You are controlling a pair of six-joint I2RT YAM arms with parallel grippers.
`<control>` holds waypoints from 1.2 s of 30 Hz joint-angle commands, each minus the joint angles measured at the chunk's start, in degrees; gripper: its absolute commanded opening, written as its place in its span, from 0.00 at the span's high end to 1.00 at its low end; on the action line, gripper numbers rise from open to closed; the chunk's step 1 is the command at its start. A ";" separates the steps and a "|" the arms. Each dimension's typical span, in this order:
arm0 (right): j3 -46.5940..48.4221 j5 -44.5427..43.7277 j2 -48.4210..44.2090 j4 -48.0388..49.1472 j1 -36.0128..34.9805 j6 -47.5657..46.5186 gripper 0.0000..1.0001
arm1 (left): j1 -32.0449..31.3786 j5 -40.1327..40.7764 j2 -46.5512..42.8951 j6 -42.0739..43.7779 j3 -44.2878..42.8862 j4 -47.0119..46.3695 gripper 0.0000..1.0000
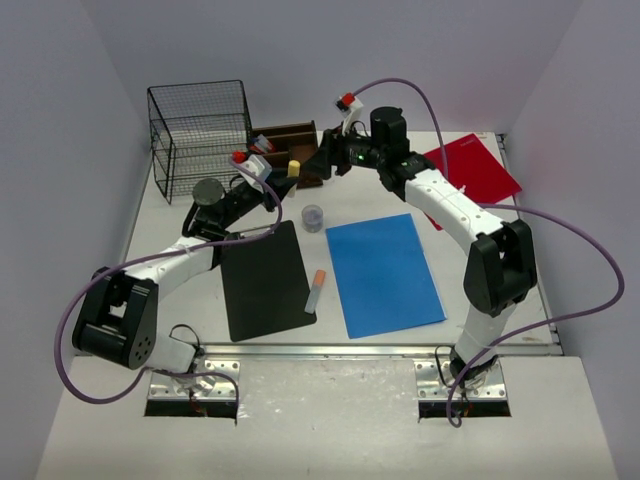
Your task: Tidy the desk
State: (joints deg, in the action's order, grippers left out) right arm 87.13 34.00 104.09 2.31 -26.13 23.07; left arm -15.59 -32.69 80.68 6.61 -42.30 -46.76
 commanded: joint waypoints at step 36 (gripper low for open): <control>2.08 6.10 -0.75 0.82 -3.39 -4.22 0.49 | 0.21 -4.78 -3.08 0.04 0.00 1.16 1.00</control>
State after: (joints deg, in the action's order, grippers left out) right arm 85.83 40.87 102.20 1.25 -29.08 19.89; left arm -15.66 -35.36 79.44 7.02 -40.75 -43.50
